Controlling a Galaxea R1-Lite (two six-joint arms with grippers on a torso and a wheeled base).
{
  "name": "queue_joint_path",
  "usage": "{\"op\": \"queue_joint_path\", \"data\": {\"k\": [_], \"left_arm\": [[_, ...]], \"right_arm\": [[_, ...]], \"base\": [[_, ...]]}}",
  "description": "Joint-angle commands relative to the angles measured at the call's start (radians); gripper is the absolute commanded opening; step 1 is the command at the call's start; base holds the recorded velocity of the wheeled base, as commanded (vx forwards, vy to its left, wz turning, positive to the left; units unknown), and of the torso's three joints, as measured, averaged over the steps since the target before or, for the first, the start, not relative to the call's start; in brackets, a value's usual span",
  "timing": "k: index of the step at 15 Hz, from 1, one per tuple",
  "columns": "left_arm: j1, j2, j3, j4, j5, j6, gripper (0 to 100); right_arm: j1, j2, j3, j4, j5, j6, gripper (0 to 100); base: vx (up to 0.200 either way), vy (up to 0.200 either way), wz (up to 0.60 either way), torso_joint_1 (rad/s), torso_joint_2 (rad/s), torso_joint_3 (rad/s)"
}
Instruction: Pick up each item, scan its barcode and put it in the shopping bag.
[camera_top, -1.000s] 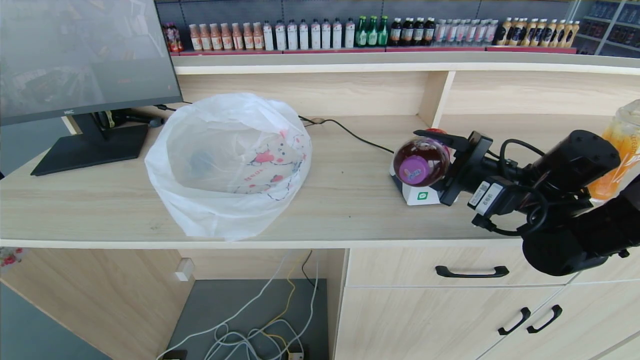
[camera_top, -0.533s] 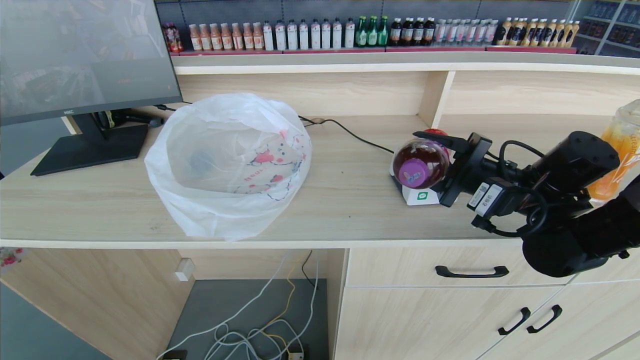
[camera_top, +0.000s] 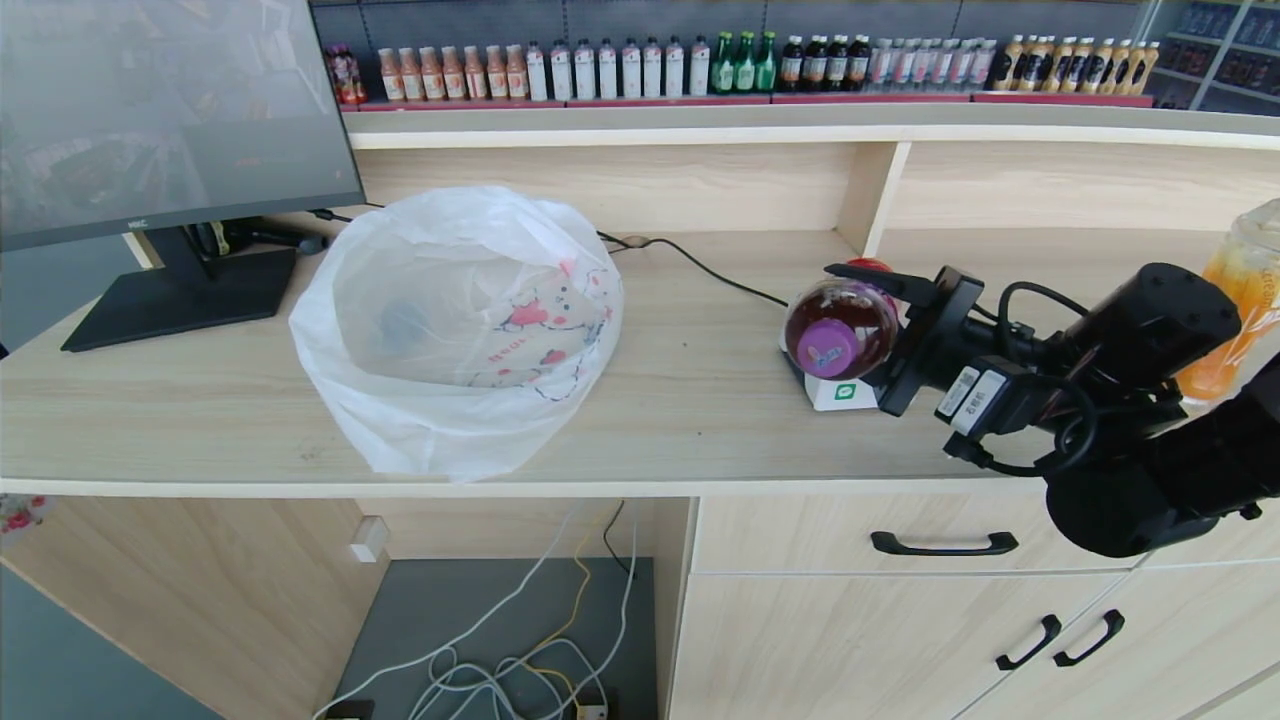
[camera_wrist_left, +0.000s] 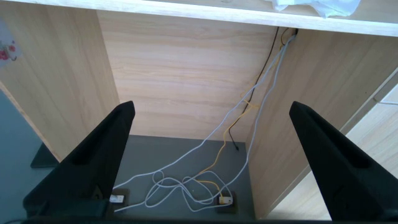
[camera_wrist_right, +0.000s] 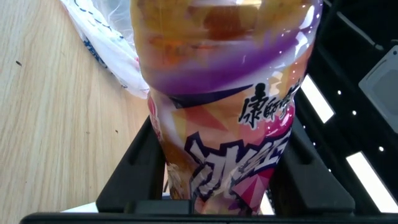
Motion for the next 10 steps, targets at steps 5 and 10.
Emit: {"op": "queue_joint_path", "data": {"k": [5,10], "left_arm": [[0.000,0.000,0.000,0.000,0.000,0.000,100],[0.000,0.000,0.000,0.000,0.000,0.000,100]], "right_arm": [[0.093,-0.081,0.008,-0.002,-0.044,0.061,0],[0.169,-0.178,0.006,0.001,-0.181,0.170,0]], "base": [[0.000,0.000,0.00,0.000,0.00,0.000],[0.000,0.000,0.00,0.000,0.00,0.000]]}}
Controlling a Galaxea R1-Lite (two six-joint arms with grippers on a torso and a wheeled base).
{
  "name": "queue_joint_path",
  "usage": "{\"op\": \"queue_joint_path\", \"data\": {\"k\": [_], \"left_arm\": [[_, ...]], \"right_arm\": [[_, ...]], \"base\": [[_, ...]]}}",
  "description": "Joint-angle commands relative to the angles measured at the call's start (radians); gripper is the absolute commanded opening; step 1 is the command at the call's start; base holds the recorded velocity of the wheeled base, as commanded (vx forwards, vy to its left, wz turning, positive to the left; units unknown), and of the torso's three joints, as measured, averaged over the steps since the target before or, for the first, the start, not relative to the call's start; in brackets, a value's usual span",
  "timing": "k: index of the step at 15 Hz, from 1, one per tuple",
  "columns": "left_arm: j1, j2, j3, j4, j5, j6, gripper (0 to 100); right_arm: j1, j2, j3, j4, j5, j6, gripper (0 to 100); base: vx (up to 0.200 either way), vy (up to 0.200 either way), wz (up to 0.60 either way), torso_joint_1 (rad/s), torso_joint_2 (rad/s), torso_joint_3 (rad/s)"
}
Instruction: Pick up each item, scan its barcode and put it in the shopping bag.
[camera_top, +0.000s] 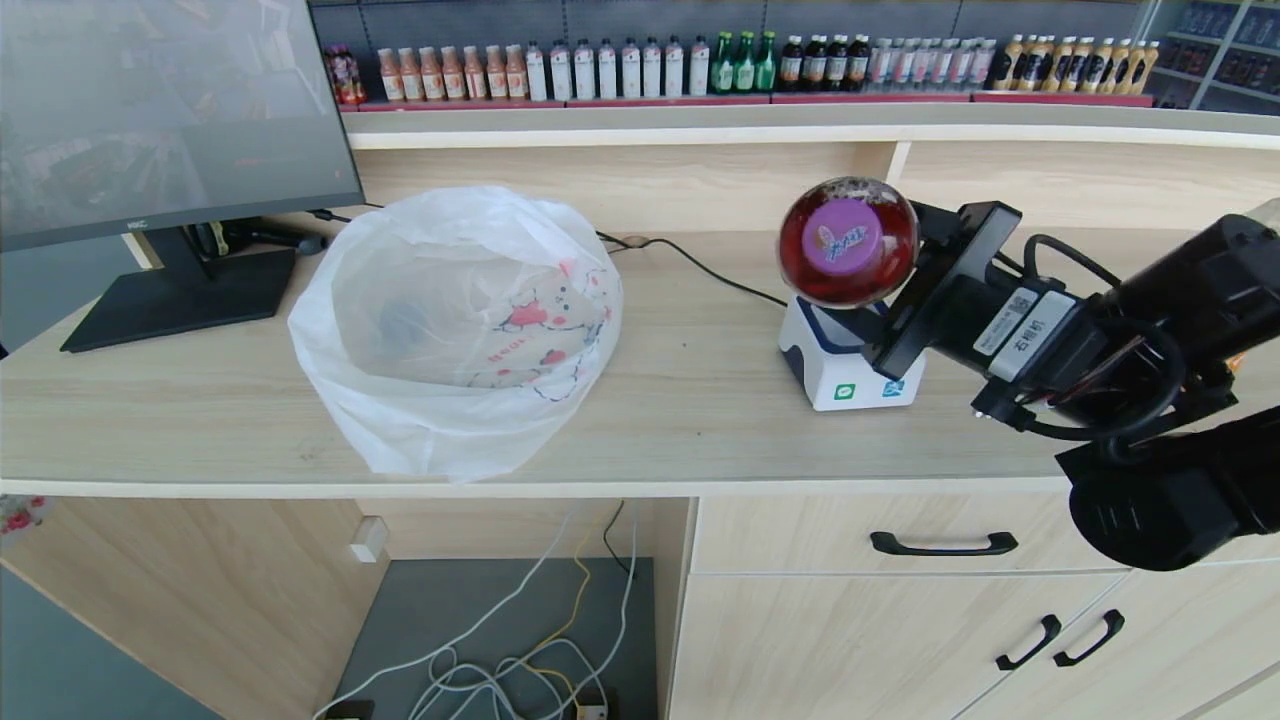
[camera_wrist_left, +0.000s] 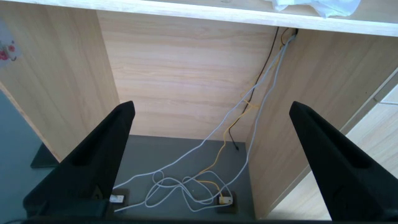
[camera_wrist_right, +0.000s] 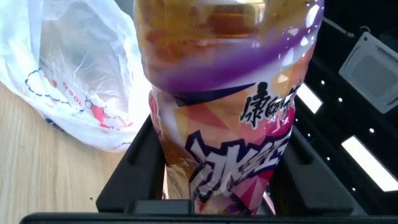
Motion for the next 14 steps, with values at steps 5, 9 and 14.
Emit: {"op": "queue_joint_path", "data": {"k": [5,9,14], "left_arm": [[0.000,0.000,0.000,0.000,0.000,-0.001,100],[0.000,0.000,0.000,0.000,0.000,-0.001,100],[0.000,0.000,0.000,0.000,0.000,-0.001,100]], "right_arm": [[0.082,-0.097,0.066,-0.001,-0.185,0.249,0],[0.085,-0.108,0.145,0.004,-0.240,0.427,0],[0.019,-0.143,0.256,-0.003,-0.484,0.761,0]], "base": [[0.000,0.000,0.00,0.000,0.00,0.000],[0.000,0.000,0.00,0.000,0.00,0.000],[0.000,0.000,0.00,0.000,0.00,0.000]]}}
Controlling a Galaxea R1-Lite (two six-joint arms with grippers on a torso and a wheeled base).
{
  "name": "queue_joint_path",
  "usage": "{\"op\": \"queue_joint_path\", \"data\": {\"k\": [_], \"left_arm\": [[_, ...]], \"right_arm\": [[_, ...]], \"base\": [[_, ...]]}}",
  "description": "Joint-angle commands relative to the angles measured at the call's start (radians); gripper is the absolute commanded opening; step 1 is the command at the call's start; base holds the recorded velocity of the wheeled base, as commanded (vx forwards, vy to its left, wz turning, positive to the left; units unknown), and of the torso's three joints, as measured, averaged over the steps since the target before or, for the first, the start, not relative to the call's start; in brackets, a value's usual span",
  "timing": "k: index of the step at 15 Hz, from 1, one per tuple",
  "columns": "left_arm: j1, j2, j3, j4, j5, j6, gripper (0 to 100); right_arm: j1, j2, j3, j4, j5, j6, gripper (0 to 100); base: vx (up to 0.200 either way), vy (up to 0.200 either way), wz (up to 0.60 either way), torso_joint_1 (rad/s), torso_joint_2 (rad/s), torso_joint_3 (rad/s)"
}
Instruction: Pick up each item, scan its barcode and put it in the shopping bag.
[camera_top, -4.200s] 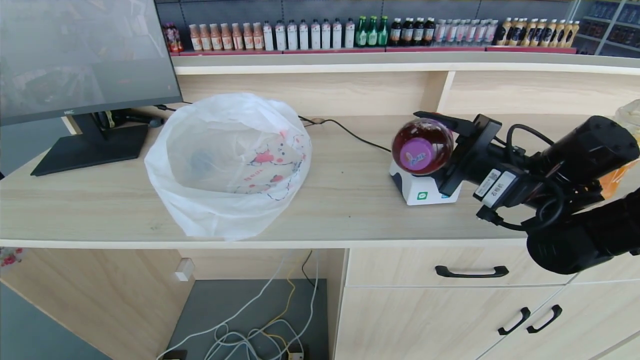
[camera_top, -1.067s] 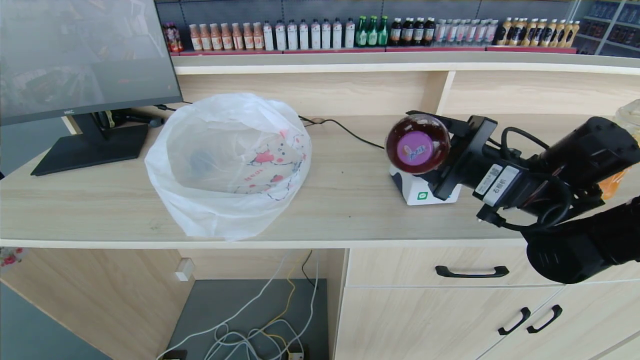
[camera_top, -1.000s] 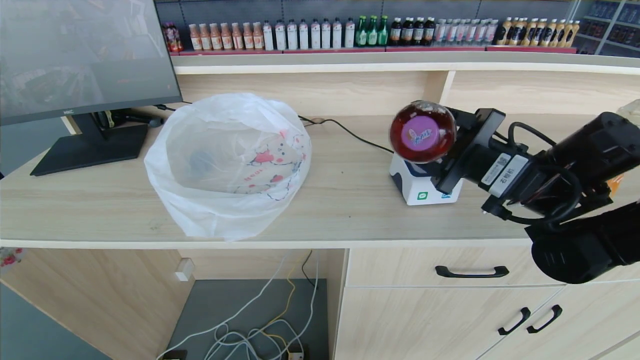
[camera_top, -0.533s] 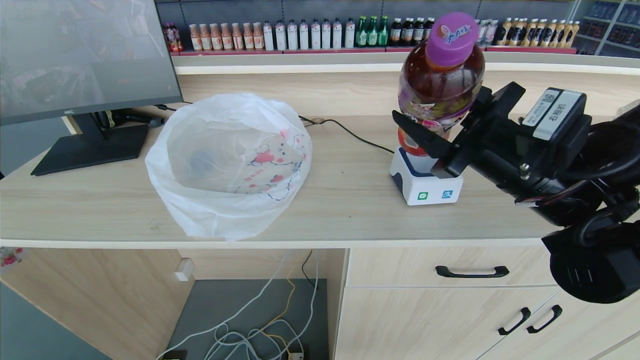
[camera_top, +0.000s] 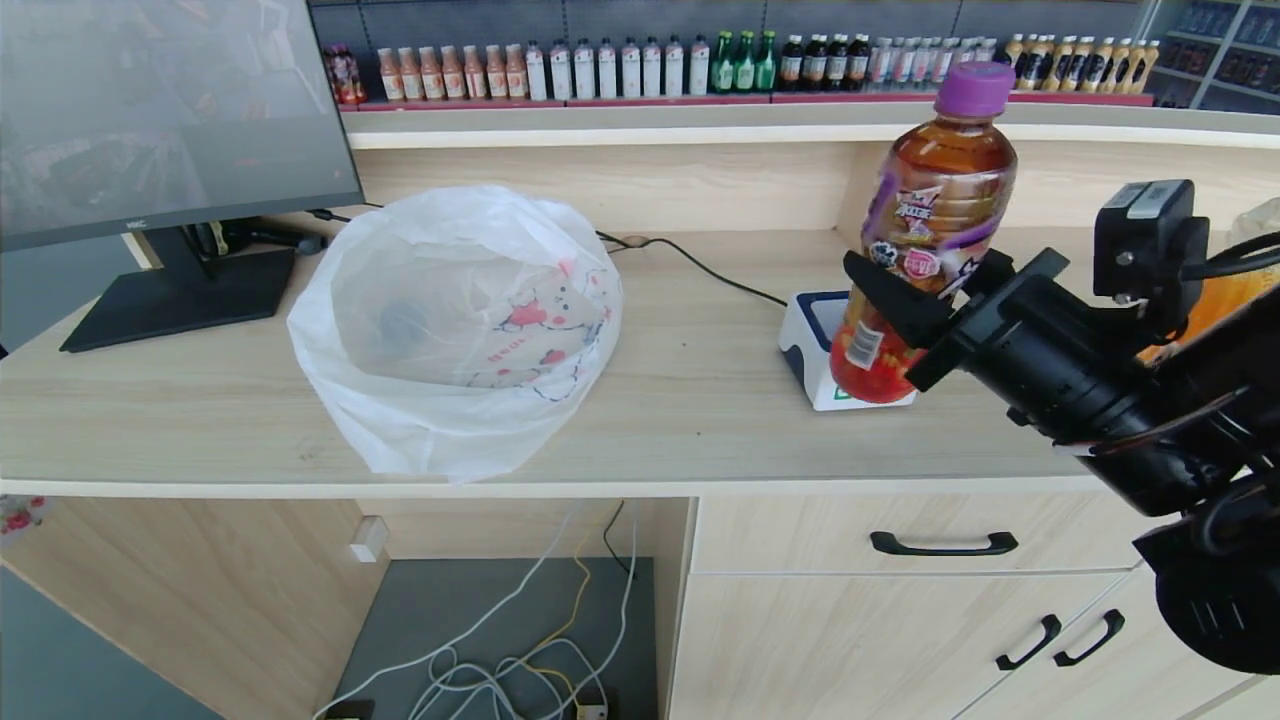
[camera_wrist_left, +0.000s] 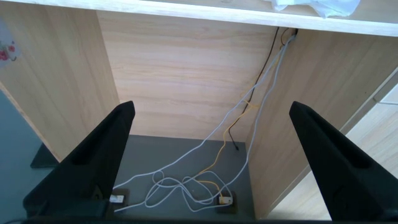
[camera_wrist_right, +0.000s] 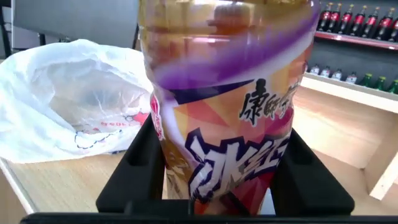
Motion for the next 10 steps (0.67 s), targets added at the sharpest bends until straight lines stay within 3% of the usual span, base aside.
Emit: {"op": "queue_joint_path", "data": {"k": [1,5,10], "left_arm": [[0.000,0.000,0.000,0.000,0.000,0.000,100],[0.000,0.000,0.000,0.000,0.000,0.000,100],[0.000,0.000,0.000,0.000,0.000,0.001,100]], "right_arm": [[-0.008,-0.024,0.015,-0.003,-0.034,0.023,0],[0.058,-0.065,0.157,-0.003,-0.275,0.157,0],[0.083,-0.066,0.154,-0.003,-0.304,0.111,0]], "base": [[0.000,0.000,0.00,0.000,0.00,0.000],[0.000,0.000,0.00,0.000,0.00,0.000],[0.000,0.000,0.00,0.000,0.00,0.000]]}}
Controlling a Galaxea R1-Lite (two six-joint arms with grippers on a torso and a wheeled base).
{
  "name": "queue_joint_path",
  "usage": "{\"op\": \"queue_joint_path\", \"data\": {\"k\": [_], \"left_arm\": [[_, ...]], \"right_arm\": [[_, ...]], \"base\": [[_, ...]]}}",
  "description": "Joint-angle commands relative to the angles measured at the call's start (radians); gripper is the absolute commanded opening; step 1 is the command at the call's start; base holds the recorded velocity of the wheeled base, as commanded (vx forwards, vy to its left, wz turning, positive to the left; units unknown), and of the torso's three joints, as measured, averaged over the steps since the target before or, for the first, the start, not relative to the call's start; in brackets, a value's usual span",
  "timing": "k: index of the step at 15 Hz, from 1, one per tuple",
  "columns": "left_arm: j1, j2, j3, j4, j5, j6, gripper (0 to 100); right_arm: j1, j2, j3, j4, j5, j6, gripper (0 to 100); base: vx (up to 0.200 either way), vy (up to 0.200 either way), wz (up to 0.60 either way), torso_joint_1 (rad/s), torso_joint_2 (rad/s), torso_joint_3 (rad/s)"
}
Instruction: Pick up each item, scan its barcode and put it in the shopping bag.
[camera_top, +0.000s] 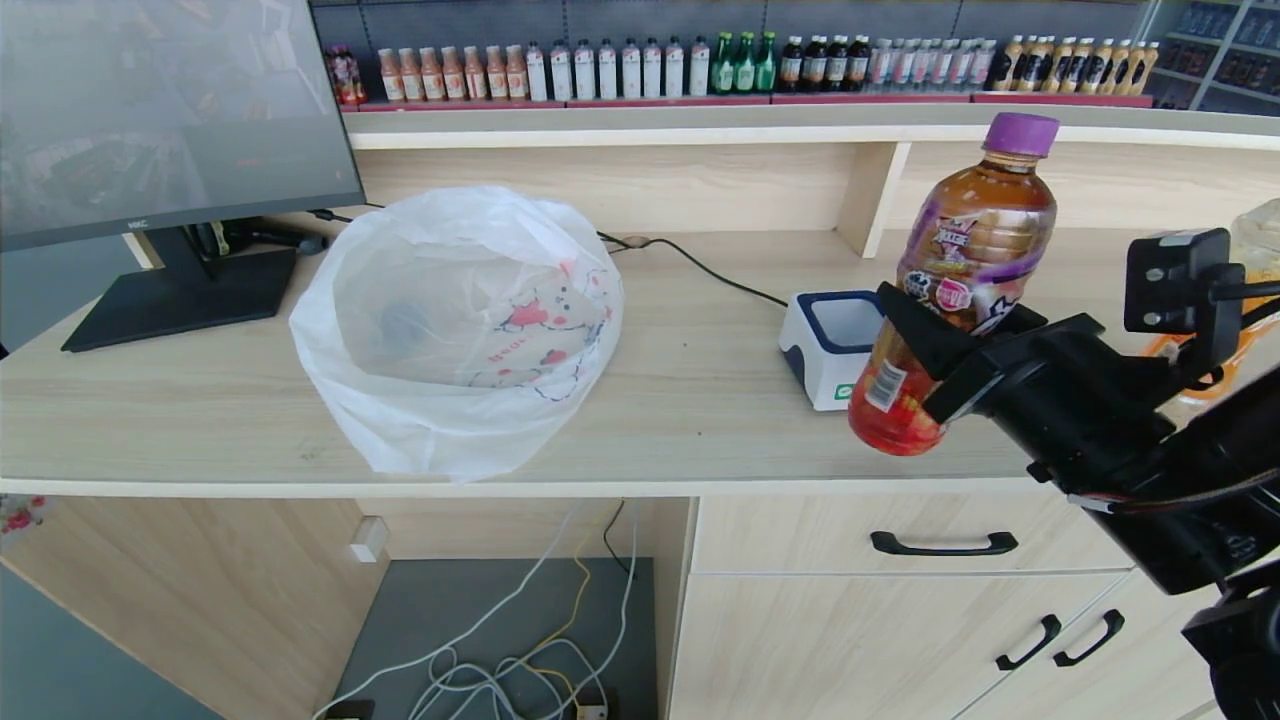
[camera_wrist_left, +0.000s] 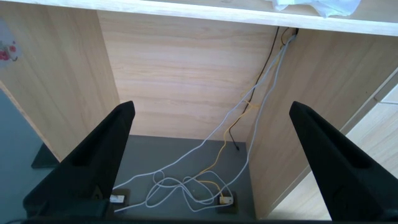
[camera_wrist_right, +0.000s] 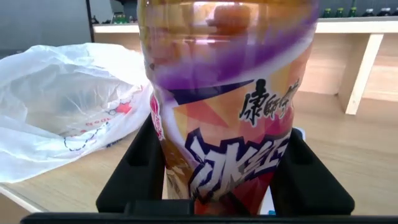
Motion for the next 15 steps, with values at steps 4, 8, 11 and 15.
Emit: {"op": "queue_joint_path", "data": {"k": [4,8,11,15], "left_arm": [[0.000,0.000,0.000,0.000,0.000,-0.001,100],[0.000,0.000,0.000,0.000,0.000,-0.003,100],[0.000,0.000,0.000,0.000,0.000,-0.003,100],[0.000,0.000,0.000,0.000,0.000,-0.006,100]], "right_arm": [[0.001,-0.001,-0.012,-0.001,0.000,-0.081,0],[0.004,-0.001,-0.025,-0.001,0.002,-0.082,0],[-0.001,-0.013,-0.030,-0.001,0.011,-0.101,0],[-0.001,-0.017,-0.045,-0.001,0.040,-0.124,0]], "base": [[0.000,0.000,0.00,0.000,0.00,0.000],[0.000,0.100,0.00,0.000,0.00,0.001],[0.000,0.200,0.00,-0.001,0.01,0.004],[0.000,0.200,0.00,0.000,0.00,0.002]]}}
